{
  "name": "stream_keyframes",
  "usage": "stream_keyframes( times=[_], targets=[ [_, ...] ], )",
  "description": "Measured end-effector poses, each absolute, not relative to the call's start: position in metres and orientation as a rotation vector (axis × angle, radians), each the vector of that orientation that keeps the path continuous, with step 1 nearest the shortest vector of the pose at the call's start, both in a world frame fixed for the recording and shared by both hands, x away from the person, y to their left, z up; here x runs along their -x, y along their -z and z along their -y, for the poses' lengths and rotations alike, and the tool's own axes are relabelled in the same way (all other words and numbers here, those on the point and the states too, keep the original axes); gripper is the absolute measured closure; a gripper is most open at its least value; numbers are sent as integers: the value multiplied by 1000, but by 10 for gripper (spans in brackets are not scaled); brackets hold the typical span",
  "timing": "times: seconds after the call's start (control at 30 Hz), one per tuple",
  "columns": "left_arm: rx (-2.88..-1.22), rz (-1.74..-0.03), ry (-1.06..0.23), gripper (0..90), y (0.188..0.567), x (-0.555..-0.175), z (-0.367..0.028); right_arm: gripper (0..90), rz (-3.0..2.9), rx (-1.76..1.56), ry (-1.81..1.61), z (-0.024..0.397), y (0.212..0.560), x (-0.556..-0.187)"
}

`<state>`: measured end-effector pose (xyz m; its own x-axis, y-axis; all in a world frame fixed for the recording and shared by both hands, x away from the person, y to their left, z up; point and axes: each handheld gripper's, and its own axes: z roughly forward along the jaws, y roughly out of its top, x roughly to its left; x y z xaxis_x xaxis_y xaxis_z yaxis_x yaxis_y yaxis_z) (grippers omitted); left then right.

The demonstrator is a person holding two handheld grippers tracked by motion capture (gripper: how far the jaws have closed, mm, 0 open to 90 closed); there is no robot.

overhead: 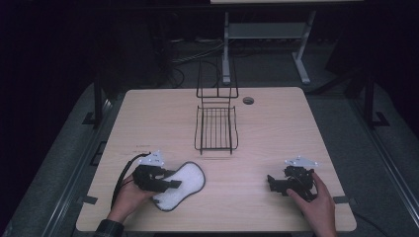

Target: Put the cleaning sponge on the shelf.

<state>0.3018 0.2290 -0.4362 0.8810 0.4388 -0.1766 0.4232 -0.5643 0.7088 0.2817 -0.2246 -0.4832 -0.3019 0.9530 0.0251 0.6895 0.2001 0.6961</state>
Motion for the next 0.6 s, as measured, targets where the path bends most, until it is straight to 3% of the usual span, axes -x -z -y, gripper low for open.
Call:
stream_keyframes(
  times=[0.6],
  targets=[
    [-2151, -611, 33, 761, 419, -297, -229, 0, -2068, -1531, -860, 225, 483, -282]
  ],
)
